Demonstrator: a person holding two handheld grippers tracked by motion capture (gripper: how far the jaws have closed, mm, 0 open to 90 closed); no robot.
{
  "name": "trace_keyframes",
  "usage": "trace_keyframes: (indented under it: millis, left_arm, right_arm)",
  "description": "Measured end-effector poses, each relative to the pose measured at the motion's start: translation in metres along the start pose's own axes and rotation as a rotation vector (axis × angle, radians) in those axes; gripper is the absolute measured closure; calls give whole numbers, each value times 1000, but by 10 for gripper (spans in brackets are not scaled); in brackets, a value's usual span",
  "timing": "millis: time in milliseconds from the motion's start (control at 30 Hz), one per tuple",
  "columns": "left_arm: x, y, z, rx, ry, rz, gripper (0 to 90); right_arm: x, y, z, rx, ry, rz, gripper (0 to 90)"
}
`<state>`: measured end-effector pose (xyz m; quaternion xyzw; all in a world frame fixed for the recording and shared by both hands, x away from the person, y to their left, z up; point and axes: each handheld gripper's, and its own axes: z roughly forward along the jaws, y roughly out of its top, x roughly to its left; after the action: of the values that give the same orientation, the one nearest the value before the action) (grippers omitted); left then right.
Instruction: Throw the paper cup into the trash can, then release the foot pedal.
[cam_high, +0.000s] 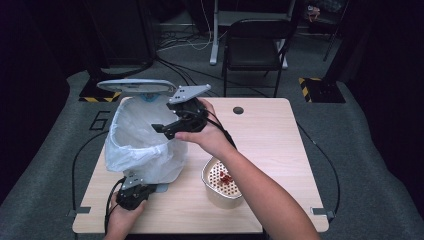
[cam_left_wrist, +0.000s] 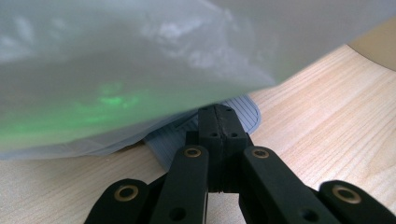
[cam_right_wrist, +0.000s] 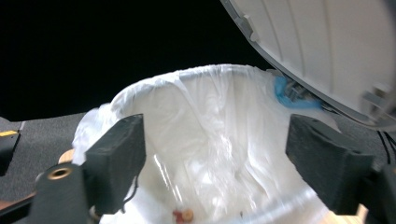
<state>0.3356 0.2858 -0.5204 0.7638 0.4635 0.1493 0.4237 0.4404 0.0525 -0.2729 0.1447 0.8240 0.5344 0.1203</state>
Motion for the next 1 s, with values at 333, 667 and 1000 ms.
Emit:
trace_keyframes:
  millis: [333, 667, 1000]
  left_arm:
    - [-2, 2, 0, 13, -1, -13, 900]
    - [-1, 9, -10, -51, -73, -59, 795]
    - [5, 13, -27, -79, -64, -96, 621]
  right_arm:
    - [-12, -31, -53, 21, -92, 10, 222]
    - [-22, -61, -94, 1, -159, 44, 222]
    - [-26, -92, -121, 18, -216, 65, 223]
